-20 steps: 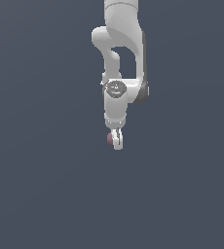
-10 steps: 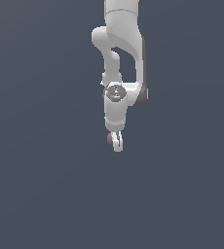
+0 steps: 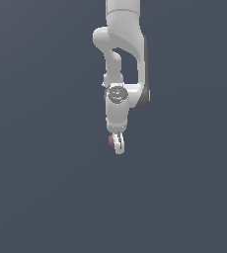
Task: Pick up the object and move it to a goal position.
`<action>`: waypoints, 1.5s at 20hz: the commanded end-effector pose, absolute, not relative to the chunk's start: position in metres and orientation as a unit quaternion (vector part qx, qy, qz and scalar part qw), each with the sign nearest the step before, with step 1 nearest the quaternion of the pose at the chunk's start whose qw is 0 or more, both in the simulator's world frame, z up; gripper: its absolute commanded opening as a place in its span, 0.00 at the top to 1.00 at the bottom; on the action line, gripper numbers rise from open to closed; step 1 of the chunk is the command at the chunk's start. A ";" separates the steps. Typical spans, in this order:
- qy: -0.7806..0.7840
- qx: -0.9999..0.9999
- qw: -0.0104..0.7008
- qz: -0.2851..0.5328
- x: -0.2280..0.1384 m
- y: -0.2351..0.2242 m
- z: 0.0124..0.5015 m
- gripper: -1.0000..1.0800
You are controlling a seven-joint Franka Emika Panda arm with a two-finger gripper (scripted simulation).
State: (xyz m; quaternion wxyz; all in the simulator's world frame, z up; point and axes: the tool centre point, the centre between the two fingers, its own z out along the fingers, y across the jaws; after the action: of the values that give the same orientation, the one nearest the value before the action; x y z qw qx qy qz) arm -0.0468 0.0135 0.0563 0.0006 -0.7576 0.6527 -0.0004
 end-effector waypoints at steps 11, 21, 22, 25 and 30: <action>0.653 -0.757 0.001 0.000 -0.062 0.010 0.100 1.00; 0.653 -0.757 0.000 0.000 -0.089 0.002 0.181 1.00; 0.653 -0.757 0.000 0.000 -0.091 0.001 0.189 1.00; 0.653 -0.757 0.000 0.000 -0.097 -0.001 0.210 1.00; 0.653 -0.757 0.000 0.000 -0.105 -0.003 0.237 1.00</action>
State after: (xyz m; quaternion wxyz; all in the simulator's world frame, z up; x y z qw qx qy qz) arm -0.1023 -0.0023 0.2295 0.0002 -0.7572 0.6532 -0.0005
